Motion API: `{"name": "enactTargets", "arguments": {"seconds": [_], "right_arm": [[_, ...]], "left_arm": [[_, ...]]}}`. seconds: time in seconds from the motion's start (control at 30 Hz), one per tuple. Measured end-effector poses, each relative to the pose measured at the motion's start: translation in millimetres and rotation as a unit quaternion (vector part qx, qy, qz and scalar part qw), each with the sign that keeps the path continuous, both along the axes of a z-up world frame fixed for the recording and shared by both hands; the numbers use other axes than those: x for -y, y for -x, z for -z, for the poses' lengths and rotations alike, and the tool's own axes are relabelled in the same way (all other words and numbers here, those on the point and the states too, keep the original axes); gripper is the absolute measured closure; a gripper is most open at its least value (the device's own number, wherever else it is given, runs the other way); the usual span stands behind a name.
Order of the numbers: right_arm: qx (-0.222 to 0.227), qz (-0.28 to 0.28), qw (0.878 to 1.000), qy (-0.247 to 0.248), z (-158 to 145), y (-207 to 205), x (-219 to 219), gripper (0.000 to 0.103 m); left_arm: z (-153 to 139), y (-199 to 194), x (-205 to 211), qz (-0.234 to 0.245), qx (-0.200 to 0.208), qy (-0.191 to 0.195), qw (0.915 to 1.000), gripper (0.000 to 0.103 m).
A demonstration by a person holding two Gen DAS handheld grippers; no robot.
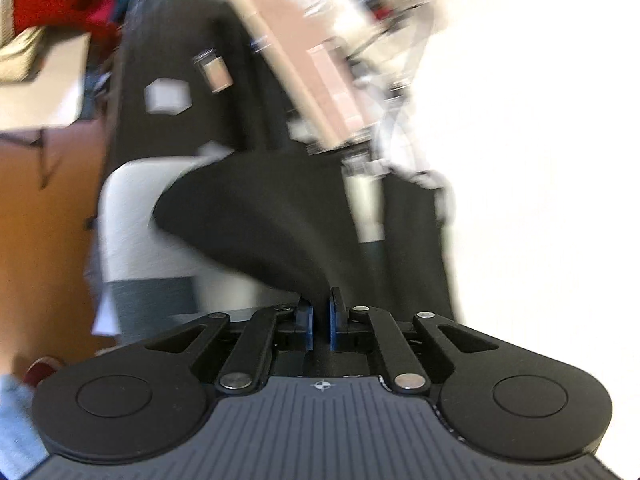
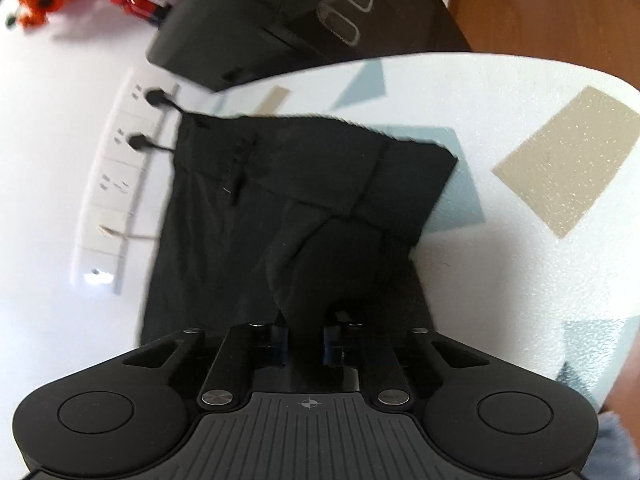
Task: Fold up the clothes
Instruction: 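Grasp the folded trousers with both tools and lift them off the bed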
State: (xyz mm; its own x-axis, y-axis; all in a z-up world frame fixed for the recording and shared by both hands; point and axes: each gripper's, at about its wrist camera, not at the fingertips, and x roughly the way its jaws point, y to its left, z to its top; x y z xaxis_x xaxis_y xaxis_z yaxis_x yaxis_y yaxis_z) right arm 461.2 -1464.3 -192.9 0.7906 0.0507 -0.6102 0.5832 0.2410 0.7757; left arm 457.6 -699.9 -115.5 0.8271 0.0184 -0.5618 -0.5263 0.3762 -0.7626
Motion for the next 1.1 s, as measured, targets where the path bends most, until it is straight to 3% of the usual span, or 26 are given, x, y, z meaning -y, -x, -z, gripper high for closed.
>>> {"name": "enactTargets", "arguments": {"seconds": [0.13,0.27,0.6,0.83,0.97,1.1], "right_arm": [[0.063,-0.013,0.998,0.028,-37,8,9,0.094],[0.111,-0.014,0.993,0.049,-70,23,27,0.096],[0.153,-0.047,0.985,0.064,-94,57,57,0.097],[0.16,-0.078,0.982,0.069,-100,62,65,0.097],[0.144,-0.071,0.984,0.071,-94,46,67,0.097],[0.135,-0.077,0.983,0.097,-101,15,66,0.097]], "left_arm": [[-51,14,23,0.03,0.066,-0.043,0.9965,0.096],[-86,38,40,0.027,0.119,-0.057,0.9909,0.096],[-136,105,68,-0.015,0.177,-0.078,0.981,0.096],[-146,99,76,-0.02,0.175,-0.089,0.9803,0.096],[-146,65,72,-0.014,0.135,-0.103,0.9853,0.096],[-149,16,66,-0.003,0.132,-0.1,0.9861,0.096]]}}
